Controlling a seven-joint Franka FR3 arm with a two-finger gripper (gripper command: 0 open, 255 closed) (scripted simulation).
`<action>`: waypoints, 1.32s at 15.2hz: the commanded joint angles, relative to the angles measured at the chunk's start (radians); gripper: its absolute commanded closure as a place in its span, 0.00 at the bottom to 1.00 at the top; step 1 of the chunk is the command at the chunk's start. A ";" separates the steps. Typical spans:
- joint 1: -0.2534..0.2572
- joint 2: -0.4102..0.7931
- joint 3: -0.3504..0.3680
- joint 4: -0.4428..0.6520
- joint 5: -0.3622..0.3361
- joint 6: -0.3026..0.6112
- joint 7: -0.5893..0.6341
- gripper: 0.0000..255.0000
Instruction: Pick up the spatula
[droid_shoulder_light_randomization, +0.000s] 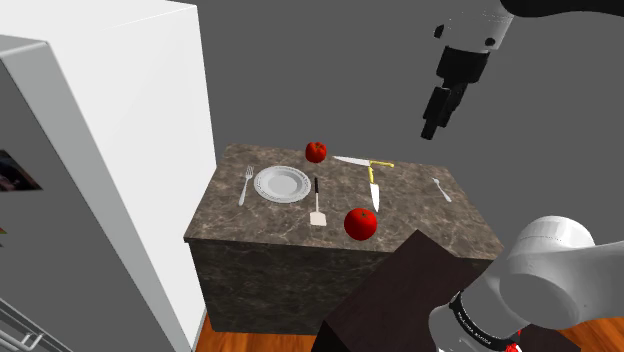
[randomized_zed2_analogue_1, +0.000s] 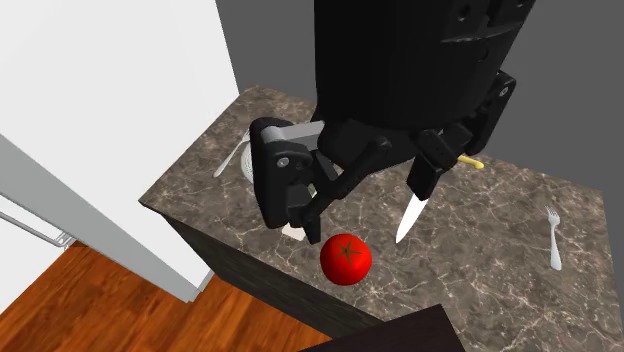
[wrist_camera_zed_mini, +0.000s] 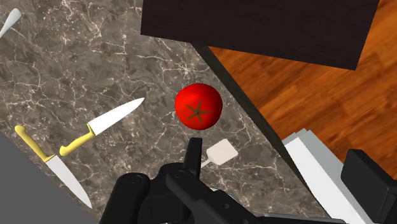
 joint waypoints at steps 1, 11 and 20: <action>0.000 0.000 0.000 0.000 0.000 0.000 0.000 0.00; -0.040 0.155 0.068 -0.193 0.044 0.376 0.213 0.00; -0.081 0.427 0.121 -0.236 0.050 0.716 0.402 0.00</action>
